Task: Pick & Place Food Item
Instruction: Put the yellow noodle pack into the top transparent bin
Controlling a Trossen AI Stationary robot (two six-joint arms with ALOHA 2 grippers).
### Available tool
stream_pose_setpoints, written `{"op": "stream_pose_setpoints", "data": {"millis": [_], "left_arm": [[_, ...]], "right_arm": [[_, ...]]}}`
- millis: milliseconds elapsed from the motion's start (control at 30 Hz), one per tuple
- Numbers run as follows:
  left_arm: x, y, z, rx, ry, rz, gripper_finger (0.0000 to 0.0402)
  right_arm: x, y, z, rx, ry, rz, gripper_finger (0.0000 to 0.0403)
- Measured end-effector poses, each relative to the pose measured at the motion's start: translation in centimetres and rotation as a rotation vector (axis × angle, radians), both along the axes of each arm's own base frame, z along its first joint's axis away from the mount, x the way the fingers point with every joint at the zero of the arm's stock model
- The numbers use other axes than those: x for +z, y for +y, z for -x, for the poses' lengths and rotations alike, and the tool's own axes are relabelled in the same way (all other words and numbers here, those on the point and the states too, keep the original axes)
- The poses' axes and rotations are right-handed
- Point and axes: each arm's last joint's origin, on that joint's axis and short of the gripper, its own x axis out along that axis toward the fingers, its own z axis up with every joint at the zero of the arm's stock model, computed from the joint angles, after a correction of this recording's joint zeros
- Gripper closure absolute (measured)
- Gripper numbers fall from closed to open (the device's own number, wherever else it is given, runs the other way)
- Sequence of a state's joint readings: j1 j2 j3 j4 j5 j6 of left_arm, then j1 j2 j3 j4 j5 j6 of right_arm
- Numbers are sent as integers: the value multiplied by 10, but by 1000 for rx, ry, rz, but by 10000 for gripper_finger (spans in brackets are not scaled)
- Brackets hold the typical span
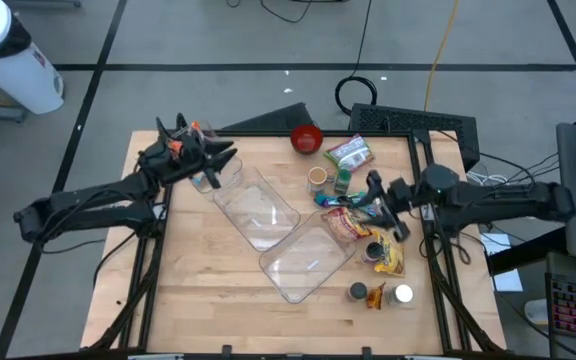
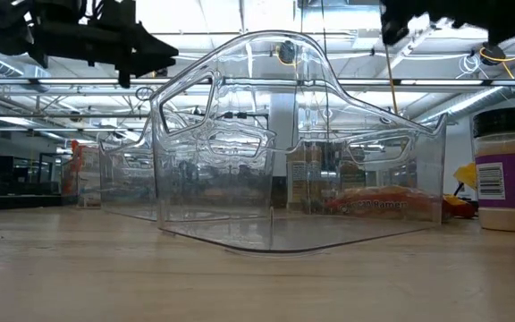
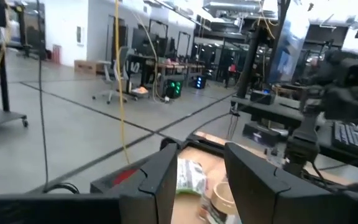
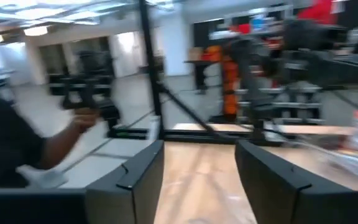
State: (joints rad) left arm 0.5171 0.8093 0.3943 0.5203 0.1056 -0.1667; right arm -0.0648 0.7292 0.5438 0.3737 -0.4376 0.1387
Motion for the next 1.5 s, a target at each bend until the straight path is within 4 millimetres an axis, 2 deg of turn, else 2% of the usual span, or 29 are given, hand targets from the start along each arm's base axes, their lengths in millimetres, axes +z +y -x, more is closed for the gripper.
{"op": "stream_pose_setpoints", "data": {"millis": [133, 267, 400, 600, 967, 1067, 1500], "left_arm": [[-4, -1, -5, -18, 18, 9, 263], [-7, -2, -9, -32, 38, 15, 263], [-11, -1, -13, -37, 59, 25, 263], [-17, 1, -17, -36, 85, 39, 263], [-17, 2, -17, -35, 88, 41, 263], [-17, 2, -17, -35, 89, 41, 263], [-17, 2, -17, -34, 89, 41, 263]], "right_arm": [[17, 29, 1, 30, 118, 63, 169], [31, 46, 14, -174, 434, 122, 155], [33, 51, 31, -362, 729, 57, 163], [4, 56, 45, -426, 1031, -11, 184], [-60, 58, 46, -505, 1290, -102, 190], [-72, 60, 44, -504, 1310, -120, 191], [-100, 64, 34, -534, 1301, -76, 191]]}}
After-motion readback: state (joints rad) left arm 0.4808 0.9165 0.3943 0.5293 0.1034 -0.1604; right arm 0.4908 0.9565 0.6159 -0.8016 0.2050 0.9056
